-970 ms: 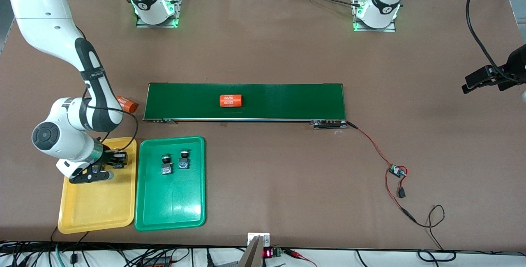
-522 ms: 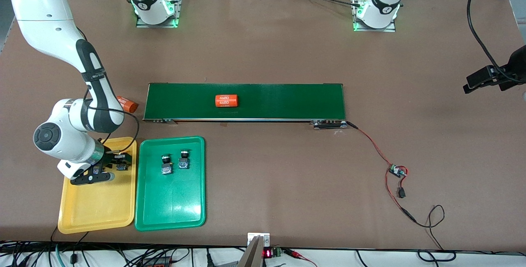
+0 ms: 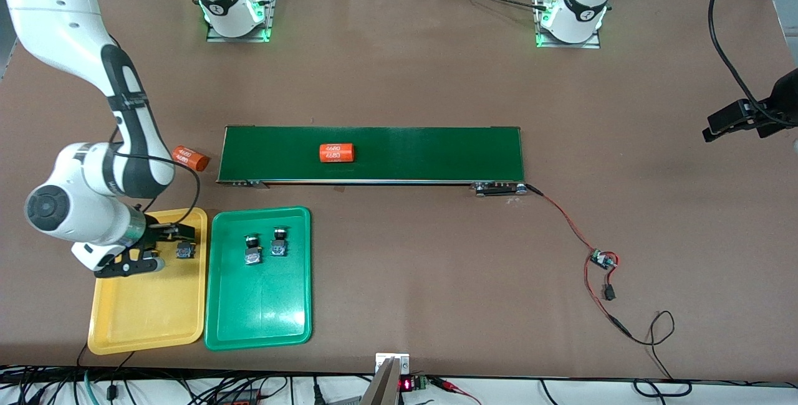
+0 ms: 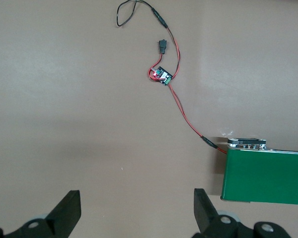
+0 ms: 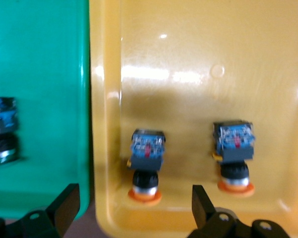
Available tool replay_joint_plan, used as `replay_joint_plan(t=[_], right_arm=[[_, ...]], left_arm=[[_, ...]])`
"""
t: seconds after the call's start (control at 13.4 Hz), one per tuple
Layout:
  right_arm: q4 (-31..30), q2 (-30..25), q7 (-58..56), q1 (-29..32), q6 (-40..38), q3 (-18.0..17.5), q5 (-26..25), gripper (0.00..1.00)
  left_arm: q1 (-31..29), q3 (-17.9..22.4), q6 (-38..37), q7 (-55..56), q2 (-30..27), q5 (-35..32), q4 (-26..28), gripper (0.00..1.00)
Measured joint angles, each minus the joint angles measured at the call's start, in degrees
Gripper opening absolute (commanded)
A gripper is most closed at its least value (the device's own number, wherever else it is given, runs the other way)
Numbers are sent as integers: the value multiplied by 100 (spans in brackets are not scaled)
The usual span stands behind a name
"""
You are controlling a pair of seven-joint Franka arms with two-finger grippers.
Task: Sort buttons by color to trays
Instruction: 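Lower the button into the yellow tray and open the right gripper, then raise the right gripper away from the trays to beside the belt end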
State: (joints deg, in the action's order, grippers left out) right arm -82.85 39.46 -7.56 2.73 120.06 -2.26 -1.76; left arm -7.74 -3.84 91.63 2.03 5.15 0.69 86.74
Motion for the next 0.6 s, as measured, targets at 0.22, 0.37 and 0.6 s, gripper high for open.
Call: replay_joint_plan(t=[0.22, 0.37, 0.6], right_arm=[[176, -687, 38, 3, -1426, 3, 76, 100], [181, -1265, 46, 3, -2309, 3, 82, 100], [-72, -2077, 95, 2, -2931, 2, 84, 100]], left_arm=[[0, 0, 0, 0, 0, 0, 2, 100], [0, 0, 0, 0, 0, 0, 3, 100], [0, 0, 0, 0, 0, 0, 5, 100]])
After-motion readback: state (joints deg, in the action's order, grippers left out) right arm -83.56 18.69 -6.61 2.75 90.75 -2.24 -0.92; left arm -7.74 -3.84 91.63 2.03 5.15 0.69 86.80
